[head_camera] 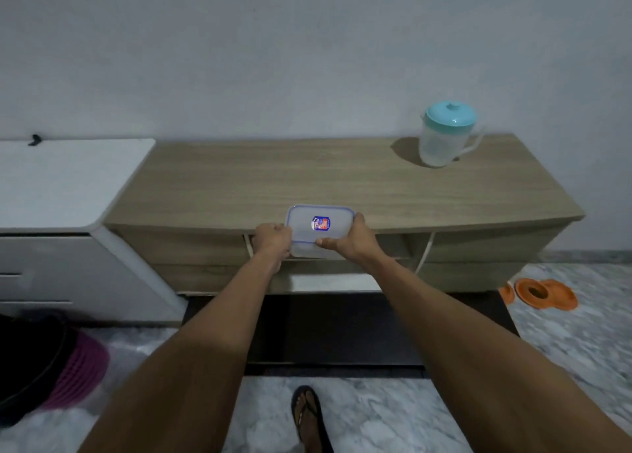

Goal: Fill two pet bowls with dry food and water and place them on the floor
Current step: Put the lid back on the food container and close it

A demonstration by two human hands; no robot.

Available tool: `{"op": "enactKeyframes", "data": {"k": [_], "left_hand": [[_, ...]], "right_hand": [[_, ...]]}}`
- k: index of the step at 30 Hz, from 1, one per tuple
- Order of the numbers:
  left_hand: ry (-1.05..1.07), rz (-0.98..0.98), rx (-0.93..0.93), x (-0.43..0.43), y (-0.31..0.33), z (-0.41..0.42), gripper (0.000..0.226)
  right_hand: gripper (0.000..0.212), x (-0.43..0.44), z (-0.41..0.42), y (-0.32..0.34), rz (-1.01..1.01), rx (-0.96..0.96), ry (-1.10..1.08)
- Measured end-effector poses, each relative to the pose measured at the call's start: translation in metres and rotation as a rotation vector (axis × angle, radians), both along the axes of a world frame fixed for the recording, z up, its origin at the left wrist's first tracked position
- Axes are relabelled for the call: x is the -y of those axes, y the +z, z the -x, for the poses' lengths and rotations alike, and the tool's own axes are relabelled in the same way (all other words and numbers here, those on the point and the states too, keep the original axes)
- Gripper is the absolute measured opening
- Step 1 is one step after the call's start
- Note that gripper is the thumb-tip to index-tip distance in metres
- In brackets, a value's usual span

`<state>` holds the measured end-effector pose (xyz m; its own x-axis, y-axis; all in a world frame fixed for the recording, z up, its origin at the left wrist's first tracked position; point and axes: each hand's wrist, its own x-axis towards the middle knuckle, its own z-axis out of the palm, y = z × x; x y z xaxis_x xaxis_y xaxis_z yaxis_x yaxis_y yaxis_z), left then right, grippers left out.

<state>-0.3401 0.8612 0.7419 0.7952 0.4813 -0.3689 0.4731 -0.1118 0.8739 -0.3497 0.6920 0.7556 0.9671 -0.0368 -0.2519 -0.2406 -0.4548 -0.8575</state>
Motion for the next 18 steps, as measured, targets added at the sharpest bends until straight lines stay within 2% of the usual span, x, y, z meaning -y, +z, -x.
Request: {"op": "enactKeyframes", "data": {"k": [5,9,14,18], "left_hand": [[0.007,0.04,-0.066,-0.01,-0.025,0.048,0.019],[0.013,0.055,-0.147,-0.024,-0.059,0.06,0.012],[0.051,0.058,-0.204,-0.035,-0.099,0.053,0.018],[0.016,0.064,-0.214,-0.046,-0.132,0.03,0.005]], "right_hand": [[0.093,-0.008,0.041,-0.026,-0.005,-0.055,0.014],[0.086,-0.017,0.052,-0.051,-0.032,-0.096,0.049],[0.087,-0.033,0.039,-0.091,-0.013,-0.137,0.078],[0.081,-0.044,0.012,-0.123,-0.028,-0.163,0.078]]}}
